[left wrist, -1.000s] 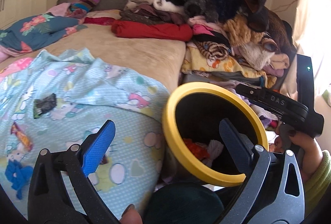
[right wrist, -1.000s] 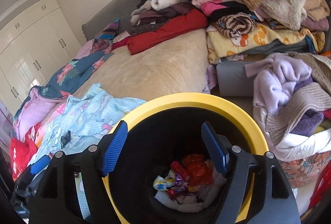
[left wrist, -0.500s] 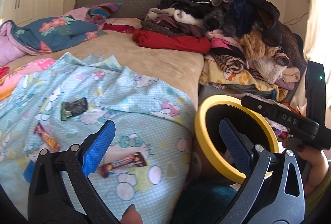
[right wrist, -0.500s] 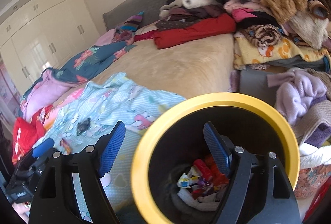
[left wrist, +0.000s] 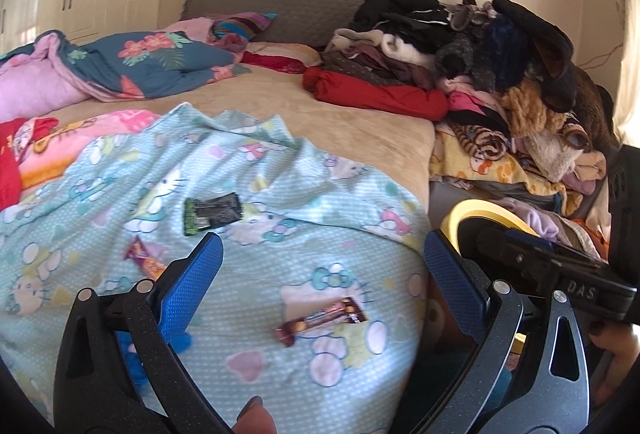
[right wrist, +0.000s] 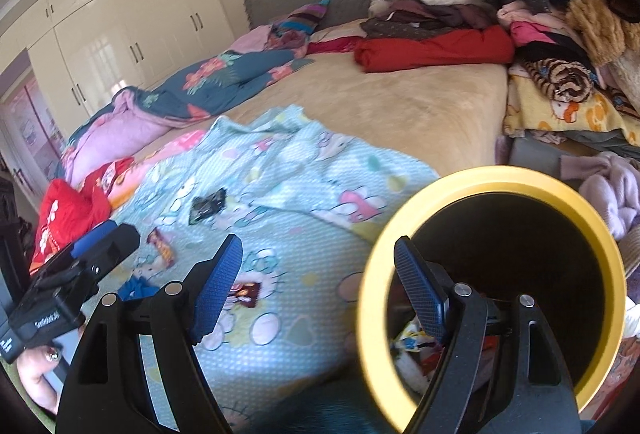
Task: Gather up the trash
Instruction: 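Move both open tools back toward the chocolate bars on the sheet, then grasp the blue glove with the left tool while the right tool grasps the brown chocolate bar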
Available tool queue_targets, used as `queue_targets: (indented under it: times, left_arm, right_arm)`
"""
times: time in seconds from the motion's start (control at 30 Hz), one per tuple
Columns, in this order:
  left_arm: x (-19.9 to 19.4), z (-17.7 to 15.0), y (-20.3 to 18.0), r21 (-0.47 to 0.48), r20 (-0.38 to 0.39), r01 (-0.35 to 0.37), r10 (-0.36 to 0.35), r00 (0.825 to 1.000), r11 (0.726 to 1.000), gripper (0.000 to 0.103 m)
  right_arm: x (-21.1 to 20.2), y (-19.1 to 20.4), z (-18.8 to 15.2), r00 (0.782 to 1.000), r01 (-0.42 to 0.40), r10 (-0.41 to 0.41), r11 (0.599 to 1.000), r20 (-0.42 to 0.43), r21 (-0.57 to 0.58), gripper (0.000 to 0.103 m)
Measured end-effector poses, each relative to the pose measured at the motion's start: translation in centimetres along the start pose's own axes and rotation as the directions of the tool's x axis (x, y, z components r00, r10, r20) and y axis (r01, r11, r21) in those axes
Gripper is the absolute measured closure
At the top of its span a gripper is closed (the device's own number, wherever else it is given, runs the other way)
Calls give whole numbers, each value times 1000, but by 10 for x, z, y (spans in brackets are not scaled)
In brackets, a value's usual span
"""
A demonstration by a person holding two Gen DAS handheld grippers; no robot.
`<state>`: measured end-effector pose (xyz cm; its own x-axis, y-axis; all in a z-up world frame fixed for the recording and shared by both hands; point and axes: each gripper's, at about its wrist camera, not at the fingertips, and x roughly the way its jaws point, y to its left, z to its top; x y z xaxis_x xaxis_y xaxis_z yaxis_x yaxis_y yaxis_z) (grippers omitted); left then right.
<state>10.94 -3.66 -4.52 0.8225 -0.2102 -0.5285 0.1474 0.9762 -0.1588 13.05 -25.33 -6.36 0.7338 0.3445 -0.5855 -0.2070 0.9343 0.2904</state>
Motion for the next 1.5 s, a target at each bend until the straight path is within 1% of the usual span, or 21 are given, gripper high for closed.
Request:
queue_targets:
  times: [0.33, 0.5, 0.67, 0.83, 0.93, 1.03, 1.07, 1.1, 1.13, 1.17, 1.2, 1.23, 1.27, 1.3, 1.33, 1.4, 1.5]
  left_arm:
    - [-5, -6, 49, -55, -6, -79, 79, 997, 995, 10]
    - [-6, -15, 73, -75, -29, -119, 117, 993, 990, 10]
    - [-7, -30, 98, -109, -59, -163, 158, 986, 980, 10]
    - [-4, -43, 121, -147, -92, -185, 172, 981, 972, 10]
    - [1, -50, 130, -172, -121, -204, 185, 975, 964, 11]
    - [7, -59, 137, -194, -160, -219, 190, 969, 956, 19]
    - [9, -62, 139, -203, -171, -222, 189, 967, 954, 24]
    - [11, -65, 140, -209, -179, -225, 189, 966, 952, 28]
    - [12, -67, 142, -215, -188, -229, 190, 964, 949, 31]
    - [14, -70, 144, -222, -199, -232, 189, 962, 947, 37]
    - [15, -72, 146, -230, -209, -234, 187, 960, 945, 43]
    - [17, -74, 147, -237, -218, -237, 186, 958, 942, 45]
    - [18, -76, 148, -239, -224, -238, 185, 957, 941, 49]
    - [19, -77, 148, -240, -229, -239, 184, 956, 941, 56]
    - [20, -79, 148, -239, -235, -240, 183, 954, 941, 58]
    - [21, -79, 146, -234, -238, -239, 183, 954, 943, 64]
    - [21, -78, 144, -226, -236, -228, 173, 956, 947, 81]
  right_arm:
    - [27, 43, -14, 996, -44, 39, 997, -79, -56, 27]
    - [45, 60, -20, 990, -52, 43, 997, -132, -65, 27]
    - [66, 76, -26, 982, -30, 15, 996, -190, -78, 27]
    - [84, 85, -27, 974, -5, -14, 997, -228, -81, 27]
    - [99, 85, -29, 963, 31, -48, 997, -265, -69, 27]
    - [112, 83, -32, 950, 51, -64, 997, -304, -50, 28]
    - [116, 82, -33, 947, 49, -61, 998, -316, -44, 31]
    - [119, 83, -35, 943, 45, -56, 998, -329, -41, 38]
    - [122, 84, -36, 939, 41, -53, 998, -340, -41, 43]
    - [124, 85, -38, 936, 31, -43, 999, -349, -39, 45]
    - [125, 86, -39, 936, 26, -38, 999, -350, -39, 50]
    - [125, 87, -39, 937, 18, -31, 999, -349, -38, 57]
    - [124, 88, -39, 938, 6, -20, 999, -347, -41, 60]
    - [124, 89, -39, 939, 0, -15, 999, -344, -44, 66]
    - [123, 90, -39, 940, -9, -7, 999, -342, -44, 71]
    - [121, 93, -38, 941, -41, 23, 998, -337, -47, 75]
    - [116, 99, -38, 946, -83, 59, 994, -317, -65, 84]
